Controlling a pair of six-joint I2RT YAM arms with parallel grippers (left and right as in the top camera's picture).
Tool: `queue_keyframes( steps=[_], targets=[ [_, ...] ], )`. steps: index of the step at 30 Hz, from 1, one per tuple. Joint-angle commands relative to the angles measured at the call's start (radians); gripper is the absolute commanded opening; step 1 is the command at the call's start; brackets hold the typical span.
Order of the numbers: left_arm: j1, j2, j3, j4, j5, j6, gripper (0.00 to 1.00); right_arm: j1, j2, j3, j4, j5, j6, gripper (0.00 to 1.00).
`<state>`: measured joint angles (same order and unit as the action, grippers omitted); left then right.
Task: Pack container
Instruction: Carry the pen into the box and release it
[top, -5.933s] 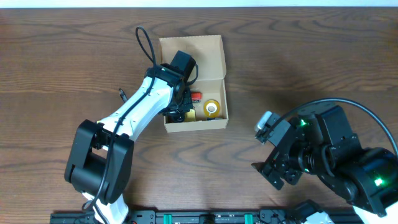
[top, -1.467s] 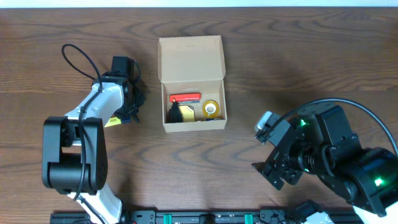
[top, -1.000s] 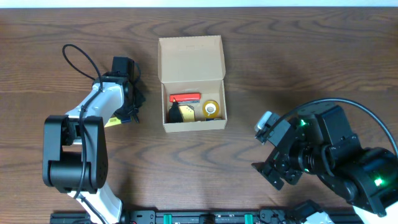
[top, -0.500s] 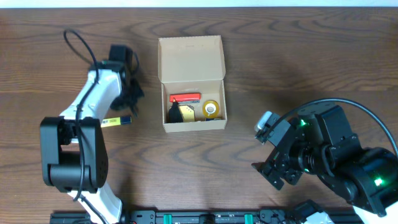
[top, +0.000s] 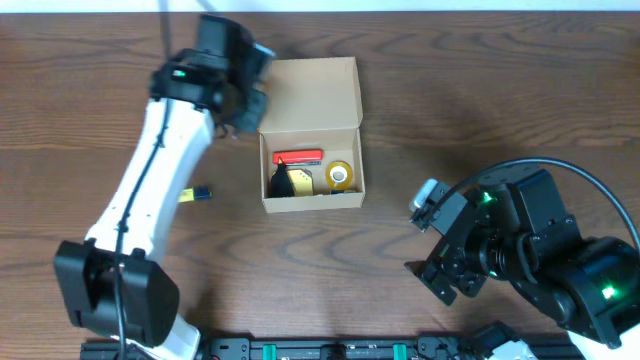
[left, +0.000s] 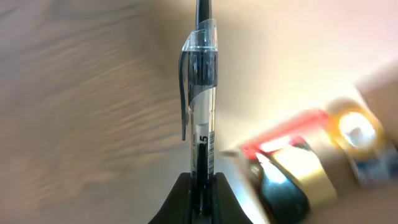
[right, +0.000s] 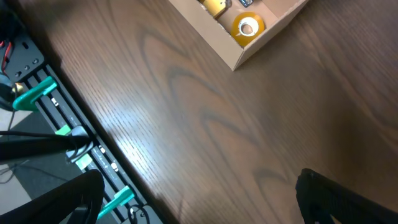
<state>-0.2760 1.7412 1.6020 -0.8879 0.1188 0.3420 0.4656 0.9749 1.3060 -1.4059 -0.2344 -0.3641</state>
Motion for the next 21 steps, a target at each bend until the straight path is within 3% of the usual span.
queue_keyframes(
  steps=[1, 5, 9, 21],
  targets=[
    [-0.073, 0.004, 0.003, -0.009, 0.07, 0.295, 0.06, -0.008, 0.0, 0.0, -0.001, -0.002, 0.012, 0.99],
    [-0.164, 0.005, 0.003, -0.032, 0.069, 0.537, 0.06, -0.008, 0.0, 0.0, -0.001, -0.001, 0.012, 0.99],
    [-0.214, 0.007, -0.013, -0.031, 0.069, 0.656, 0.06, -0.008, 0.0, 0.0, -0.001, -0.002, 0.012, 0.99],
    [-0.22, 0.015, -0.013, -0.032, 0.066, 0.665, 0.06, -0.008, 0.0, 0.0, -0.001, -0.002, 0.012, 0.99]
  ],
)
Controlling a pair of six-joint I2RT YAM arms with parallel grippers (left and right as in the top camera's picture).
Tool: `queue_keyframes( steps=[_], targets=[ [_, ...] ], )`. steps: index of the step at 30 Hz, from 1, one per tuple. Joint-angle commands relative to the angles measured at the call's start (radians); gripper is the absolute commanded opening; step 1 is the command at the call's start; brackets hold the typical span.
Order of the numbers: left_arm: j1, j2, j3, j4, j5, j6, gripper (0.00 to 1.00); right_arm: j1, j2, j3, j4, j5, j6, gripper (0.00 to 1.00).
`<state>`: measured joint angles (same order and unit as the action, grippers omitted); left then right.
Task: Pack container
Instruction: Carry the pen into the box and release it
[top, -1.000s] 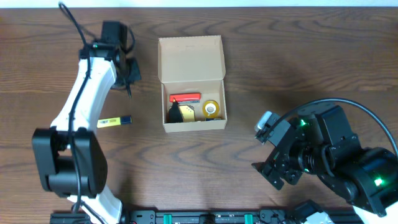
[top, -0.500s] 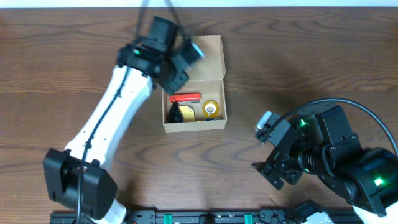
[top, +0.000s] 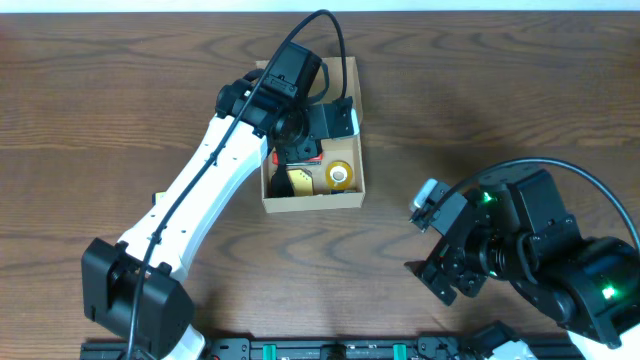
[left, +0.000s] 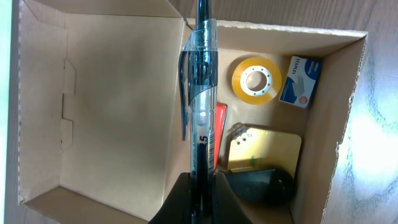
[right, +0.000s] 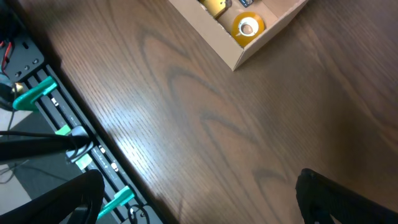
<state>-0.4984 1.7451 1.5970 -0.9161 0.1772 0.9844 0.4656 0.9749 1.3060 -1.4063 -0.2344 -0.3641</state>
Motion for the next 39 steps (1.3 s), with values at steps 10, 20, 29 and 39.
queue_keyframes(
  steps=[10, 20, 29, 39],
  targets=[
    [0.002, 0.011, -0.008, -0.003, 0.007, 0.1, 0.06, -0.008, 0.0, 0.0, -0.001, -0.001, 0.012, 0.99],
    [0.002, 0.027, -0.008, 0.002, 0.007, 0.16, 0.06, -0.008, 0.0, 0.0, -0.001, -0.002, 0.012, 0.99],
    [0.005, 0.101, -0.009, 0.0, -0.005, 0.28, 0.06, -0.008, 0.0, 0.0, -0.001, -0.002, 0.012, 0.99],
    [0.008, 0.226, -0.009, 0.002, -0.09, 0.28, 0.06, -0.008, 0.0, 0.0, -0.001, -0.001, 0.012, 0.99]
  ],
)
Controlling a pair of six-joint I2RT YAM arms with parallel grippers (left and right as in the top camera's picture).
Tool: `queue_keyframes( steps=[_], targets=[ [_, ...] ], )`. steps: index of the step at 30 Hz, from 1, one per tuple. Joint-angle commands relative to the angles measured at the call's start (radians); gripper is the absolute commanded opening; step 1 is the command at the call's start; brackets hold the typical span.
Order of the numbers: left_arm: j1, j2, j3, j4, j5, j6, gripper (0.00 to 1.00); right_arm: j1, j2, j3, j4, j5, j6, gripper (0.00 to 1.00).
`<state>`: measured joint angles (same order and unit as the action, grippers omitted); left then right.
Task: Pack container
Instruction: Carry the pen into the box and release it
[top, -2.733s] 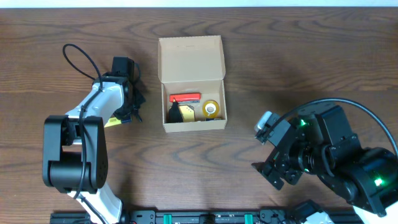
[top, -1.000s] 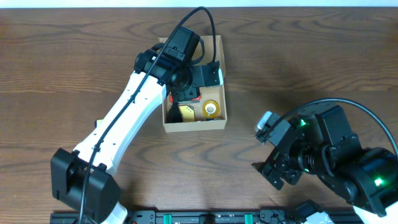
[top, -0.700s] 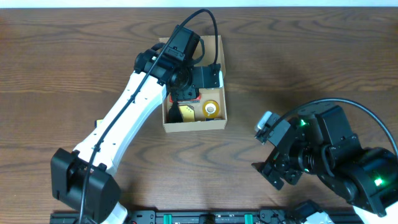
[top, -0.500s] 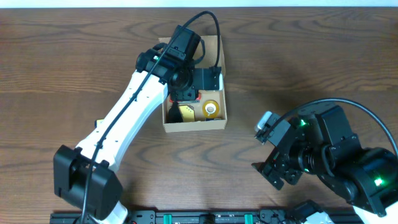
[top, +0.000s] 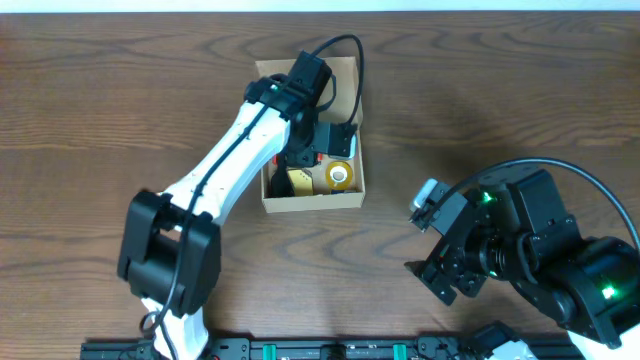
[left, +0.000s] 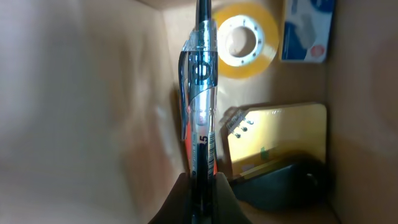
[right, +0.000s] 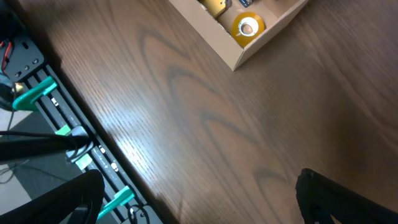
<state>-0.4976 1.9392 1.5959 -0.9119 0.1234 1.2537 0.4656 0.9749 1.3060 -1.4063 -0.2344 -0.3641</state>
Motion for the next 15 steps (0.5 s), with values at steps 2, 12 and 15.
queue_keyframes(
  steps=[2, 12, 15],
  targets=[
    [0.008, 0.057, -0.008, 0.006, -0.045, 0.011, 0.06, -0.008, 0.0, 0.0, -0.001, -0.002, 0.012, 0.99],
    [0.009, 0.116, -0.008, 0.072, -0.045, -0.033, 0.06, -0.008, 0.0, 0.0, -0.001, -0.001, 0.012, 0.99],
    [0.009, 0.116, -0.008, 0.082, -0.044, -0.057, 0.06, -0.008, 0.0, 0.0, -0.001, -0.001, 0.012, 0.99]
  ],
)
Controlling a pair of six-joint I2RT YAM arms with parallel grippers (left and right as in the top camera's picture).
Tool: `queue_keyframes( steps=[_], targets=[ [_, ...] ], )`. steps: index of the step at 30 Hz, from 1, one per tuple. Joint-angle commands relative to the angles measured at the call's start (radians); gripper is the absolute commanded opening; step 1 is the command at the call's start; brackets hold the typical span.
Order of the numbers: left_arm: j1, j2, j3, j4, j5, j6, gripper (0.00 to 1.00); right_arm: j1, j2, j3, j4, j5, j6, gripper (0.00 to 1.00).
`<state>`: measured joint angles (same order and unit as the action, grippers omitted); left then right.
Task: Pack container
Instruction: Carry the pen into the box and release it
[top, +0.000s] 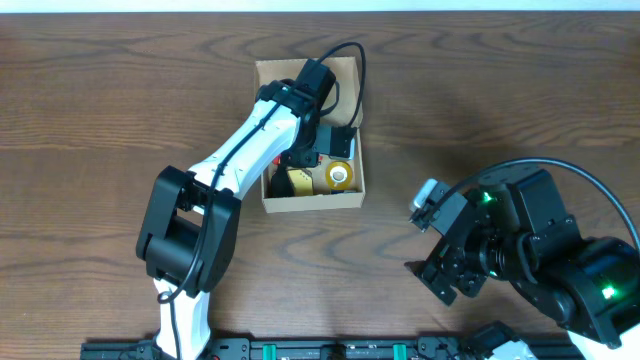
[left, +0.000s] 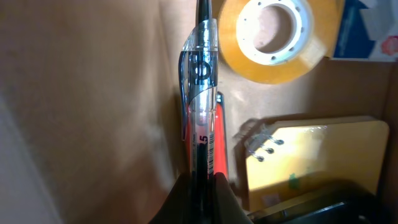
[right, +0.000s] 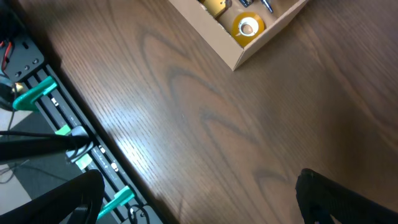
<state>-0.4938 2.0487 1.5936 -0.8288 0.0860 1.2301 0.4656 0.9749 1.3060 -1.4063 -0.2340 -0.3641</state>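
Observation:
The open cardboard box (top: 345, 195) sits at the table's middle. My left gripper (left: 202, 180) is low inside it, shut on a black pen with a clear cap (left: 200, 93). Close under the pen lie a red marker (left: 217, 143), a roll of yellow tape (left: 277, 37), a yellow pad with a binder clip (left: 311, 155) and a blue staple box (left: 367, 31). In the overhead view the left arm (top: 265, 120) covers most of the box; the tape (top: 339, 175) shows. My right gripper (right: 193, 193) hangs open over bare table at the right.
The box's raised flap (top: 285, 70) stands at its far side. The table's front rail with green clips (right: 37, 93) shows in the right wrist view. The right arm's body (top: 520, 250) fills the lower right of the table.
My left gripper has gone lower into the box with the pen; the tape and red marker look larger and closer. The right arm has not moved.
My left gripper held the pen beside the box's left edge. Then it was over the open box with the pen pointing in. After that it was down inside, near the tape and marker, and now lower still. The right gripper stayed open and still.

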Motion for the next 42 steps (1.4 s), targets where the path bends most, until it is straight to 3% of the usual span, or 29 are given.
queue_keyframes(
  steps=[1, 7, 23, 31, 42],
  targets=[
    [0.005, 0.006, -0.005, -0.002, -0.007, -0.034, 0.07, -0.008, 0.0, 0.0, -0.001, -0.002, 0.012, 0.99],
    [0.006, 0.006, -0.005, -0.004, -0.007, -0.067, 0.09, -0.008, 0.0, 0.0, -0.001, -0.002, 0.012, 0.99],
    [0.005, 0.006, -0.005, -0.005, -0.007, -0.097, 0.29, -0.008, 0.0, 0.0, -0.001, -0.002, 0.012, 0.99],
    [0.005, -0.004, -0.005, -0.007, -0.008, -0.114, 0.29, -0.008, 0.0, 0.0, -0.001, -0.002, 0.012, 0.99],
    [-0.004, -0.283, -0.005, -0.117, -0.036, -0.254, 0.31, -0.008, 0.0, 0.0, -0.001, -0.002, 0.012, 0.99]
  ],
)
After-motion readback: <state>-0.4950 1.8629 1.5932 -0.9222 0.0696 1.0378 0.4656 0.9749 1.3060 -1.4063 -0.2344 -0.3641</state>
